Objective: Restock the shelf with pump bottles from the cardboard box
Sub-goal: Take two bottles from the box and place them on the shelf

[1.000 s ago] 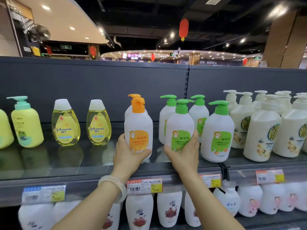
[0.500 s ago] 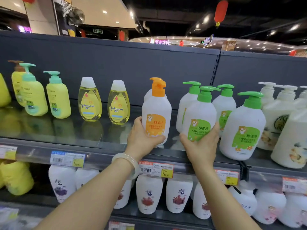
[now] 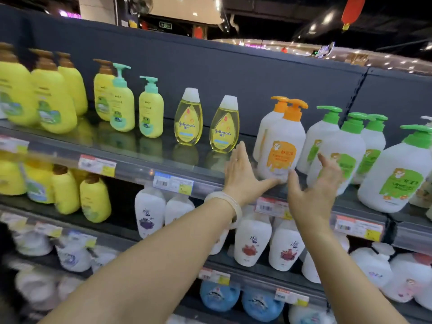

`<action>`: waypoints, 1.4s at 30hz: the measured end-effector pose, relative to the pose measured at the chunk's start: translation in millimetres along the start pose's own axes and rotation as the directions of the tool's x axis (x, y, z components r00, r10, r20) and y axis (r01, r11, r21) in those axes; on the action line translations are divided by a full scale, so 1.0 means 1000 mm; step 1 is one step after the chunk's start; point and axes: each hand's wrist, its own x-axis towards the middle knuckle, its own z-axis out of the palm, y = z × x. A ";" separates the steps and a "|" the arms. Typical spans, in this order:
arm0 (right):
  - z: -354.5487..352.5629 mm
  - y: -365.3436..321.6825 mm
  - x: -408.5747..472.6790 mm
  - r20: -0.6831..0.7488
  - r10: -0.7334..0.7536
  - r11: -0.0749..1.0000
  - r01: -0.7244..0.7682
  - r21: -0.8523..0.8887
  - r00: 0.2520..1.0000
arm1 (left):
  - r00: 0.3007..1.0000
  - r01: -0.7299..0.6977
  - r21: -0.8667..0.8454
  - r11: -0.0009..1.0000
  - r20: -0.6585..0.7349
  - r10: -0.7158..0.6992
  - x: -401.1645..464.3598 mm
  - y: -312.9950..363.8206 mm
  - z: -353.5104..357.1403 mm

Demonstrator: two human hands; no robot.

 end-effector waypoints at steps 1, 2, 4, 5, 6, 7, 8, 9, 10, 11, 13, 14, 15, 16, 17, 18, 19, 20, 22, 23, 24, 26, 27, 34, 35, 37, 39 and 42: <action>0.009 -0.015 -0.011 0.063 -0.026 1.000 0.026 0.010 0.998 | 0.998 -0.039 -0.002 0.999 -0.053 0.039 -0.013 -0.010 -0.013; 0.020 -0.030 -0.024 0.146 -0.034 0.999 0.033 0.009 0.989 | 0.995 -0.059 0.030 0.998 -0.083 0.062 -0.028 -0.024 -0.028; 0.045 -0.057 -0.055 0.331 -0.009 1.000 0.019 -0.025 0.944 | 0.995 -0.029 0.137 0.990 -0.094 0.042 -0.059 -0.058 -0.066; 0.060 -0.070 -0.072 0.422 0.009 0.999 0.009 -0.040 0.907 | 0.996 0.010 0.185 0.983 -0.093 0.008 -0.076 -0.078 -0.087; 0.075 -0.083 -0.090 0.518 0.020 0.998 0.013 -0.058 0.855 | 0.996 0.055 0.242 0.969 -0.084 -0.035 -0.093 -0.098 -0.109; 0.091 -0.097 -0.108 0.622 0.028 0.994 0.044 -0.100 0.782 | 0.994 0.101 0.319 0.942 -0.071 -0.082 -0.111 -0.119 -0.131; 0.107 -0.112 -0.127 0.733 0.048 0.983 0.100 -0.157 0.679 | 0.989 0.148 0.410 0.900 -0.052 -0.139 -0.128 -0.141 -0.153; 0.123 -0.128 -0.147 0.830 0.075 0.966 0.166 -0.198 0.552 | 0.978 0.196 0.493 0.847 -0.038 -0.205 -0.146 -0.163 -0.175; 0.139 -0.144 -0.168 0.901 0.082 0.952 0.235 -0.198 0.425 | 0.959 0.250 0.558 0.791 -0.032 -0.281 -0.165 -0.184 -0.196; 0.154 -0.160 -0.189 0.946 0.063 0.943 0.292 -0.161 0.317 | 0.939 0.292 0.607 0.739 -0.035 -0.342 -0.184 -0.203 -0.217; 0.181 -0.193 -0.233 0.986 0.002 0.933 0.354 -0.062 0.167 | 0.904 0.345 0.668 0.659 -0.046 -0.426 -0.222 -0.237 -0.255; 0.193 -0.207 -0.254 0.994 -0.023 0.930 0.367 -0.019 0.109 | 0.885 0.380 0.680 0.627 -0.072 -0.459 -0.239 -0.251 -0.272; 0.203 -0.221 -0.274 0.997 -0.049 0.926 0.377 0.026 0.051 | 0.869 0.417 0.683 0.599 -0.107 -0.484 -0.255 -0.265 -0.287; 0.213 -0.234 -0.293 0.997 -0.071 0.920 0.386 0.069 -0.008 | 0.853 0.447 0.685 0.575 -0.132 -0.506 -0.269 -0.278 -0.300; 0.222 -0.245 -0.309 0.994 -0.091 0.913 0.393 0.109 -0.063 | 0.835 0.470 0.686 0.555 -0.143 -0.531 -0.282 -0.289 -0.311; 0.231 -0.253 -0.326 0.988 -0.104 0.906 0.400 0.142 -0.116 | 0.805 0.505 0.680 0.532 -0.150 -0.574 -0.293 -0.302 -0.322; 0.241 -0.260 -0.342 0.980 -0.110 0.898 0.406 0.170 -0.167 | 0.774 0.537 0.671 0.511 -0.152 -0.615 -0.303 -0.313 -0.332; 0.251 -0.265 -0.356 0.972 -0.108 0.893 0.409 0.188 -0.211 | 0.745 0.562 0.665 0.492 -0.148 -0.651 -0.313 -0.327 -0.341; 0.273 -0.272 -0.381 0.955 -0.091 0.890 0.407 0.205 -0.282 | 0.698 0.598 0.652 0.466 -0.137 -0.703 -0.330 -0.352 -0.355; 0.285 -0.274 -0.390 0.944 -0.089 0.887 0.406 0.220 -0.317 | 0.671 0.621 0.649 0.439 -0.150 -0.727 -0.337 -0.364 -0.361; 0.296 -0.275 -0.399 0.934 -0.086 0.885 0.404 0.231 -0.348 | 0.636 0.653 0.642 0.402 -0.176 -0.751 -0.343 -0.374 -0.365; 0.319 -0.279 -0.413 0.919 -0.069 0.892 0.388 0.230 -0.387 | 0.578 0.696 0.629 0.346 -0.205 -0.790 -0.351 -0.393 -0.376; 0.331 -0.281 -0.419 0.910 -0.058 0.899 0.375 0.227 -0.411 | 0.551 0.712 0.622 0.326 -0.207 -0.809 -0.353 -0.403 -0.380; 0.397 -0.288 -0.474 0.882 0.019 0.932 0.327 0.154 -0.470 | 0.500 0.717 0.625 0.309 -0.152 -0.853 -0.346 -0.473 -0.411; 0.405 -0.287 -0.482 0.883 0.044 0.937 0.327 0.127 -0.467 | 0.494 0.709 0.631 0.316 -0.124 -0.860 -0.344 -0.484 -0.415; 0.425 -0.283 -0.496 0.880 0.097 0.947 0.317 0.062 -0.465 | 0.483 0.692 0.637 0.341 -0.057 -0.874 -0.337 -0.511 -0.425; 0.443 -0.278 -0.508 0.887 0.172 0.957 0.284 -0.048 -0.429 | 0.477 0.669 0.640 0.378 0.021 -0.879 -0.331 -0.539 -0.438; 0.461 -0.269 -0.528 0.897 0.295 0.951 0.192 -0.242 -0.330 | 0.509 0.572 0.672 0.470 0.158 -0.846 -0.326 -0.586 -0.457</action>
